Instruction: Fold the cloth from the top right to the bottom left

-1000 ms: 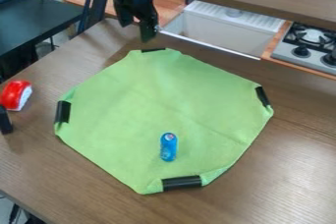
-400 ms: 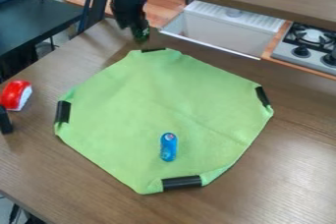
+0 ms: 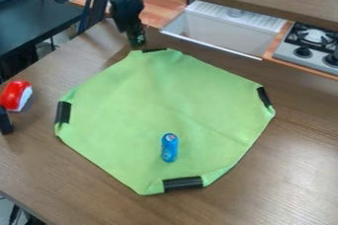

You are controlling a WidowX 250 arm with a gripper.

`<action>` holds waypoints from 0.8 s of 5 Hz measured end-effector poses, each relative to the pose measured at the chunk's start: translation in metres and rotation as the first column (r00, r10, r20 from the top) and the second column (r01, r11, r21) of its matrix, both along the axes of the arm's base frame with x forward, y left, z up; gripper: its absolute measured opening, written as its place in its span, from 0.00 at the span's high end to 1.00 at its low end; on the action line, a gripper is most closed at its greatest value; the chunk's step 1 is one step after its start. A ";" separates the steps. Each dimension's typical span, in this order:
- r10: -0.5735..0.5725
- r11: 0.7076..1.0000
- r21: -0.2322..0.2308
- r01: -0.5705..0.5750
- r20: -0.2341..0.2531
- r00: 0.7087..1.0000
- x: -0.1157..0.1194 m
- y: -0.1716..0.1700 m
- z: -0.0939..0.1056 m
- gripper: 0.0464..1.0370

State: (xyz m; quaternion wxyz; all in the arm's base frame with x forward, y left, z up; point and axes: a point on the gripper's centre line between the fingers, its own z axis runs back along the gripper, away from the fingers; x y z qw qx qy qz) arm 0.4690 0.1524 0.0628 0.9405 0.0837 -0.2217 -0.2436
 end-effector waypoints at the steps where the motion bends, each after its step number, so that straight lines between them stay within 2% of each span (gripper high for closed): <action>1: 0.008 1.000 -0.008 -0.008 -0.018 1.000 0.008 0.003 -0.007 0.04; 3: 0.025 1.000 -0.008 -0.025 -0.029 0.999 0.015 0.005 -0.012 0.04; 4: 0.017 1.000 0.007 -0.017 -0.039 0.999 0.017 -0.001 -0.011 0.04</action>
